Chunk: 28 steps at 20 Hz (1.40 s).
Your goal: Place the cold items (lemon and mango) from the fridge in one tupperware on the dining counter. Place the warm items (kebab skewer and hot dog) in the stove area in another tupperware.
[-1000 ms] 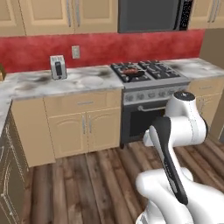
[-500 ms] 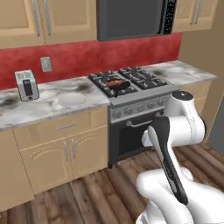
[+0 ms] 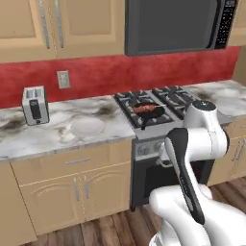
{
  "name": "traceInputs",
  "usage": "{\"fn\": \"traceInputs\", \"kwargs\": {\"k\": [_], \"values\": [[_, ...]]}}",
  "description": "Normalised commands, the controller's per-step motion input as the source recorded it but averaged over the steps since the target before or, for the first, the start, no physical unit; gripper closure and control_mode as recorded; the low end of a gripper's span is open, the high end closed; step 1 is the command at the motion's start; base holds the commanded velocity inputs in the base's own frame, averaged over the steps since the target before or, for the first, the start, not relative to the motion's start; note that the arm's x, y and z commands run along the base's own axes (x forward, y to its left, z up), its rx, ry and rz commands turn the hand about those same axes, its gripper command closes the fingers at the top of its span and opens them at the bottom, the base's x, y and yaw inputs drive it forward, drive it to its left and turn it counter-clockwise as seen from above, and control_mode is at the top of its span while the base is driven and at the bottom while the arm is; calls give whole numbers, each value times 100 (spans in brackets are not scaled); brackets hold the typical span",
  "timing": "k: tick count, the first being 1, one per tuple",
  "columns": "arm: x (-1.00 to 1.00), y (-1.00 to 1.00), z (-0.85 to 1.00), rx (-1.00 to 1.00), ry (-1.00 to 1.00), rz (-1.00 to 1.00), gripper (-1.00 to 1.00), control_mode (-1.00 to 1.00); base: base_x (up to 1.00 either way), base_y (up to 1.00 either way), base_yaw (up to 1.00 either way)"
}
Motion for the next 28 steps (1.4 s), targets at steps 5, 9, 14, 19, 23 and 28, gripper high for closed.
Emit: {"fn": "traceInputs", "kwargs": {"k": [5,9,14,19,23,28], "values": [[0,0,0,0,0,0,-100,100,33,-76,40],[0,0,0,0,0,0,-100,100,13,-99,-6],[0,0,0,0,0,0,-100,100,33,12,-13],[0,0,0,0,0,0,-100,100,37,63,-13],[0,0,0,0,0,0,-100,100,68,19,-3],[0,0,0,0,0,0,-100,100,71,8,0]]}}
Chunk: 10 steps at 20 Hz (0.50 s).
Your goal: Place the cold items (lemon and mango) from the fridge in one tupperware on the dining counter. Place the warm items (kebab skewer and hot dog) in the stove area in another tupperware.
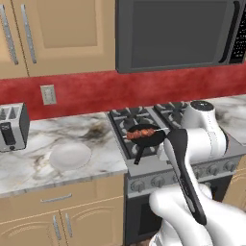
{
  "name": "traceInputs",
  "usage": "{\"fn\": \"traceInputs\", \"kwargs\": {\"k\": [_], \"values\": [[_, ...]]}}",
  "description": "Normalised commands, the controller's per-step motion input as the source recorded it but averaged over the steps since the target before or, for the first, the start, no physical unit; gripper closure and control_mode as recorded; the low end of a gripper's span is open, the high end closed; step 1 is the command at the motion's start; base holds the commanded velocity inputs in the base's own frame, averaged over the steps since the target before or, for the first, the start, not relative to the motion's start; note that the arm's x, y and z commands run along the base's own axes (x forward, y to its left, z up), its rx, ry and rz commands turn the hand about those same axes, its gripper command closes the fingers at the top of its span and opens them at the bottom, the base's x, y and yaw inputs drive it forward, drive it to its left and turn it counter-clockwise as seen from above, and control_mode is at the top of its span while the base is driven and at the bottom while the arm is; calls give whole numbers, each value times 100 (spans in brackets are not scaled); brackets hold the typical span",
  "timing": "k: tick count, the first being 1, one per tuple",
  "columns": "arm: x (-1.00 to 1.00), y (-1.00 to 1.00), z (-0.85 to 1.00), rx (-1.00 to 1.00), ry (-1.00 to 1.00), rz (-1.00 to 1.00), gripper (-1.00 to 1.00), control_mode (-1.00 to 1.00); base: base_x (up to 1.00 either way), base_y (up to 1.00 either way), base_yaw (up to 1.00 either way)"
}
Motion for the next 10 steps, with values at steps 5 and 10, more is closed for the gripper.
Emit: {"fn": "traceInputs", "kwargs": {"k": [5,10], "values": [[0,0,0,0,0,0,-100,100,24,8,-3],[5,0,0,0,0,0,-100,-100,0,0,0]]}}
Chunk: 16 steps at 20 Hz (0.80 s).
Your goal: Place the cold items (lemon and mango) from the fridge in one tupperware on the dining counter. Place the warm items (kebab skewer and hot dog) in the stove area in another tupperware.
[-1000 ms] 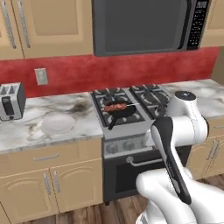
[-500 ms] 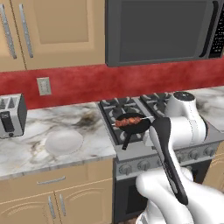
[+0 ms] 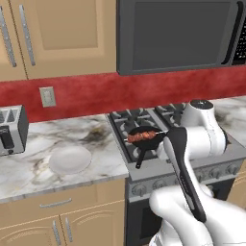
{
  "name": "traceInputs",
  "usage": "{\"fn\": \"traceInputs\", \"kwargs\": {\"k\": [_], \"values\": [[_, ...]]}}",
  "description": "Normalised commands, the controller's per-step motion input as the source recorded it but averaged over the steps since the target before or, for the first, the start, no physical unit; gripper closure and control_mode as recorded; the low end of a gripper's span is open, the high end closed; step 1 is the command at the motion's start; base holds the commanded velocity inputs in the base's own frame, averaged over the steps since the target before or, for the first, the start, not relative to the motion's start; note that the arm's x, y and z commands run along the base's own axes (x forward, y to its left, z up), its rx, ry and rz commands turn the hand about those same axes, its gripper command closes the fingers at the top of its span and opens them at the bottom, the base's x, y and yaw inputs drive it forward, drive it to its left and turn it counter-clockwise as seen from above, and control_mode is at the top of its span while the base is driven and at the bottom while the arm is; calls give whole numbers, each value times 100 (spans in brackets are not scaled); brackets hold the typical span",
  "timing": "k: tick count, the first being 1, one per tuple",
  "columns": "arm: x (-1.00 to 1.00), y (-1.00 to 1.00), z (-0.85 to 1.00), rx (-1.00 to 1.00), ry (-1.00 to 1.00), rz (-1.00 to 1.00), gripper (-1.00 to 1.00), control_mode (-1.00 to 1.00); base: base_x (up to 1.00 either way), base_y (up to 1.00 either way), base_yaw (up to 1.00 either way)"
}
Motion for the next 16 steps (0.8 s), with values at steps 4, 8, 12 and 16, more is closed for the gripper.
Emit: {"fn": "traceInputs", "kwargs": {"k": [4,8,12,16], "values": [[47,1,0,-8,-1,14,-100,-100,0,0,0],[91,-16,1,-3,0,29,-100,-100,0,0,0],[100,-21,1,0,8,37,-100,-100,0,0,0],[100,0,0,0,16,42,-100,-100,0,0,0]]}}
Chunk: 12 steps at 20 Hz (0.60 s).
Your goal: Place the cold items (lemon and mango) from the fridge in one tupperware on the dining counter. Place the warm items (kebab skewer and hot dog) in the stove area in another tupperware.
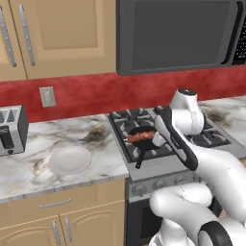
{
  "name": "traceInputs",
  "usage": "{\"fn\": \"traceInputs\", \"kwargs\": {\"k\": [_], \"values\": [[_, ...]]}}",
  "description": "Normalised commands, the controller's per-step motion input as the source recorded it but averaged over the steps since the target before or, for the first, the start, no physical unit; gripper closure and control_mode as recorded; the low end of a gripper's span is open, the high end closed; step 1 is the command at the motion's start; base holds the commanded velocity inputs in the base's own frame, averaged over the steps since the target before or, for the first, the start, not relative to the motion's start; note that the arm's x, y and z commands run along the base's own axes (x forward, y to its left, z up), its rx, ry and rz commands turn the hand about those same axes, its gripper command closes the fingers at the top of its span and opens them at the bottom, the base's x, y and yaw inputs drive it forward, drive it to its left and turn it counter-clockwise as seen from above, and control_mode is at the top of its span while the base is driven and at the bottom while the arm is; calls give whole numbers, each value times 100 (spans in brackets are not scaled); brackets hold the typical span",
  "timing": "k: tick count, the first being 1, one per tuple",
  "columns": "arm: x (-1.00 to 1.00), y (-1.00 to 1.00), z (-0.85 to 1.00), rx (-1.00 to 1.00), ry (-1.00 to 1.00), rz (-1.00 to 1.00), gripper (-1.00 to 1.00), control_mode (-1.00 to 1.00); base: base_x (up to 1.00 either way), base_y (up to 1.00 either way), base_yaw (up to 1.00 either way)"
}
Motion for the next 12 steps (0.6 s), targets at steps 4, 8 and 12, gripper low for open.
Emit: {"fn": "traceInputs", "kwargs": {"k": [4,8,12], "values": [[100,-1,-2,-3,10,44,-100,-100,0,0,0],[100,-13,-14,-4,10,42,-100,-100,0,0,0],[100,-4,-24,-4,3,46,-100,-100,0,0,0]]}}
